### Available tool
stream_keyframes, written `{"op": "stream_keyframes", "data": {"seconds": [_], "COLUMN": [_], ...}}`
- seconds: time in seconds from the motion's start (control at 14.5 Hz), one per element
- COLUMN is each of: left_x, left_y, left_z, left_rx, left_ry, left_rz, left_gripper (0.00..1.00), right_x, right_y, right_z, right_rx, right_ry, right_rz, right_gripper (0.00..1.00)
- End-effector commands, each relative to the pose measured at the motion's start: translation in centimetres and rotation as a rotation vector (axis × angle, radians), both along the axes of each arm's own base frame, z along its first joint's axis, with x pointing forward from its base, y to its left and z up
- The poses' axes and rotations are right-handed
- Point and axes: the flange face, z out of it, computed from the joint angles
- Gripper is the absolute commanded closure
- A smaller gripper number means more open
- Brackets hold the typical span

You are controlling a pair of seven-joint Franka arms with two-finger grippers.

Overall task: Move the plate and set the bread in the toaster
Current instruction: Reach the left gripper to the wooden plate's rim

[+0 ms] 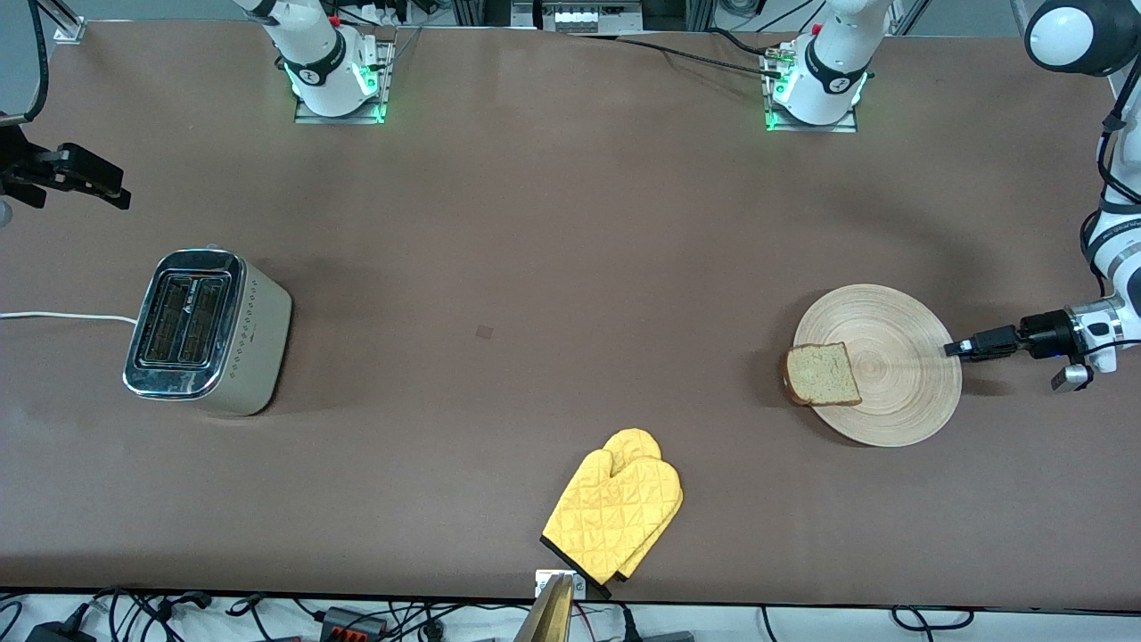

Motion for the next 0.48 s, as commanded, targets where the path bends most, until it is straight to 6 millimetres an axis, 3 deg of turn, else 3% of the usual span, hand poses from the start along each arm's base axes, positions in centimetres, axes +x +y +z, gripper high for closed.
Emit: {"op": "stream_keyframes", "data": {"seconds": [0.0, 0.14, 0.34, 0.41], "left_x": [0.6, 0.5, 0.3, 0.3], "left_y": [-0.4, -0.8, -0.9, -0.9], "left_z": [-0.7, -1.6, -2.0, -2.1], "left_rx": [0.011, 0.004, -0.003, -0.007], "left_ry": [-0.077, -0.138, -0.127, -0.12], "left_rz": [-0.059, -0.096, -0.093, -0.083], "left_gripper": [0.62, 0.7, 0.99, 0.99], "right_x": [-0.2, -0.2, -0.2, -0.2], "right_y": [-0.1, -0.4, -0.4, -0.4], "right_z": [1.8, 1.9, 1.9, 2.0], "right_rx": [0.037, 0.04, 0.04, 0.041], "right_ry": [-0.027, -0.027, -0.029, -0.03], "right_rz": [0.011, 0.004, 0.004, 0.004], "right_gripper": [0.0, 0.0, 0.0, 0.0]}}
